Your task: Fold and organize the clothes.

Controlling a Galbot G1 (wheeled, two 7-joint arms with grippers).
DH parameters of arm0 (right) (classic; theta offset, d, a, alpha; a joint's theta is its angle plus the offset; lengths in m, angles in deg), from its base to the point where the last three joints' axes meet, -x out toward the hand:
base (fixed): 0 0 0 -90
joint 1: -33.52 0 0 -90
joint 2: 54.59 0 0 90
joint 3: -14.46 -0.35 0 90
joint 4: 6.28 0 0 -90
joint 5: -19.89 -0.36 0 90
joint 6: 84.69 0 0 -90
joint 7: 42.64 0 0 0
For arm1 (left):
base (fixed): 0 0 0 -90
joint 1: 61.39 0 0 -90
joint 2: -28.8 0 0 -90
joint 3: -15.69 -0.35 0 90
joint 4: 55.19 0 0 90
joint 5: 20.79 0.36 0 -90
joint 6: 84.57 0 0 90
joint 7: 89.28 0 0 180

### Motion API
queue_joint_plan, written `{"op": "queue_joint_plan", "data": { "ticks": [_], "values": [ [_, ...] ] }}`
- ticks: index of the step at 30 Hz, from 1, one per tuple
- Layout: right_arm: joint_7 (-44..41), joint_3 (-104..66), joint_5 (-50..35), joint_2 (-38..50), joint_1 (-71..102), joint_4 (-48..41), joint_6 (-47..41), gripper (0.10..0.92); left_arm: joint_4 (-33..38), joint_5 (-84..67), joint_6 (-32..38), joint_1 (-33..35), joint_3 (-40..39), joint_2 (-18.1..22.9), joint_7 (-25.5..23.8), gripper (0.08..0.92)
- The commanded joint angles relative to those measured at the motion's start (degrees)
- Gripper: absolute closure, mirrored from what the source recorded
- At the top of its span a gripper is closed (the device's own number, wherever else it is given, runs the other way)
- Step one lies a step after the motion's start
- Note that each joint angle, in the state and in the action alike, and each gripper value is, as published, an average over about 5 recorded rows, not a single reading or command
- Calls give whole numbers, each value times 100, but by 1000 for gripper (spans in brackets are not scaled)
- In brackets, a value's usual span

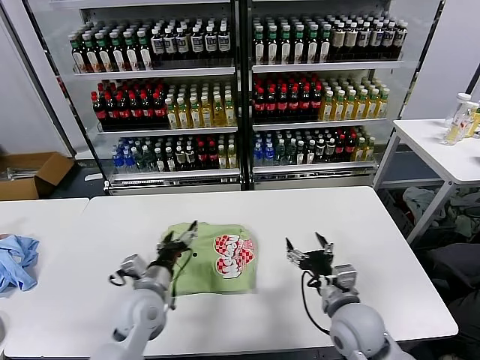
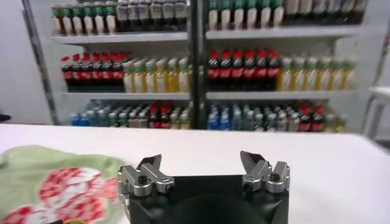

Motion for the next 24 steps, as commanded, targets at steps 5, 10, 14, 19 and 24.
{"op": "queue_joint_plan", "data": {
  "ticks": [5,10,14,19,24],
  "values": [
    [540,1825,56,-1349,-1461,-1678,-77,203,512,922,287,1227,1232,-801,-302,177],
    [710,1880,92,-1791,-1799,-2279,-230,203,553,926,318,1299,1293,-812,-300,177],
    [747,1880,68,-2029,-1994,-2630,-268,202,600,934,341,1365,1310,-816,-306,177],
    [795,1846,18,-2190,-2121,-2904,-267,209,647,929,356,1435,1325,-822,-304,177],
    [830,1814,-59,-2194,-2161,-3074,-267,303,693,928,362,1491,1329,-820,-301,177]
  ]
}}
